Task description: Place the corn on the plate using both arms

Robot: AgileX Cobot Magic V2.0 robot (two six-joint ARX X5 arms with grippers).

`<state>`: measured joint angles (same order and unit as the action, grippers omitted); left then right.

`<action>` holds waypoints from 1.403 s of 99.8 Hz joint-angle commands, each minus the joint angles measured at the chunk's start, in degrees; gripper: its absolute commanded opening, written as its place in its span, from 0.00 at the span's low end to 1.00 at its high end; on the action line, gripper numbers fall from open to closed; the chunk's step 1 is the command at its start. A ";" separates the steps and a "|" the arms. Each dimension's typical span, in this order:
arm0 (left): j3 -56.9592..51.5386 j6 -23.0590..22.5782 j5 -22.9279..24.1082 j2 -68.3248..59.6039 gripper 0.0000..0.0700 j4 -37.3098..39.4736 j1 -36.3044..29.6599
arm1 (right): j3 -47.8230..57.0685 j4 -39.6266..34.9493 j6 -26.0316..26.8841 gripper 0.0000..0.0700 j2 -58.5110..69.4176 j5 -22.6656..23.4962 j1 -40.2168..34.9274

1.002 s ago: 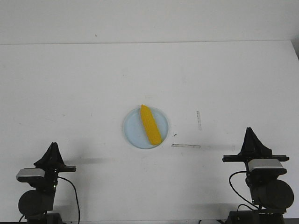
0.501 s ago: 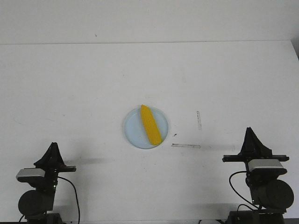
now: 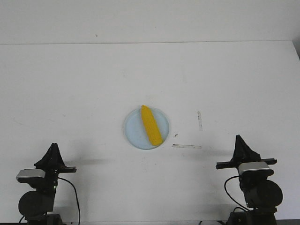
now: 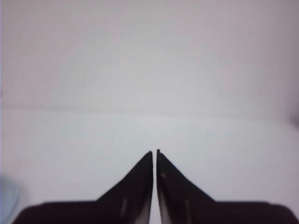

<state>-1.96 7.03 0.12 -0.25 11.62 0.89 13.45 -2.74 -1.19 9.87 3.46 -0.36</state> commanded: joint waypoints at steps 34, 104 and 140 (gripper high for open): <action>1.20 0.07 0.15 0.07 0.00 0.61 -0.04 | -12.74 5.38 -0.33 0.02 -9.81 0.00 -0.11; 1.20 0.07 0.15 0.07 0.00 0.44 -0.04 | -12.74 4.90 -0.31 0.02 -9.81 -0.42 -0.11; 1.20 0.07 0.15 0.07 0.00 0.44 -0.04 | -12.74 4.90 -0.31 0.02 -9.81 -0.42 -0.11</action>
<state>-1.96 7.03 0.12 -0.25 11.33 0.89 0.80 1.56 -1.28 0.05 3.22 -0.36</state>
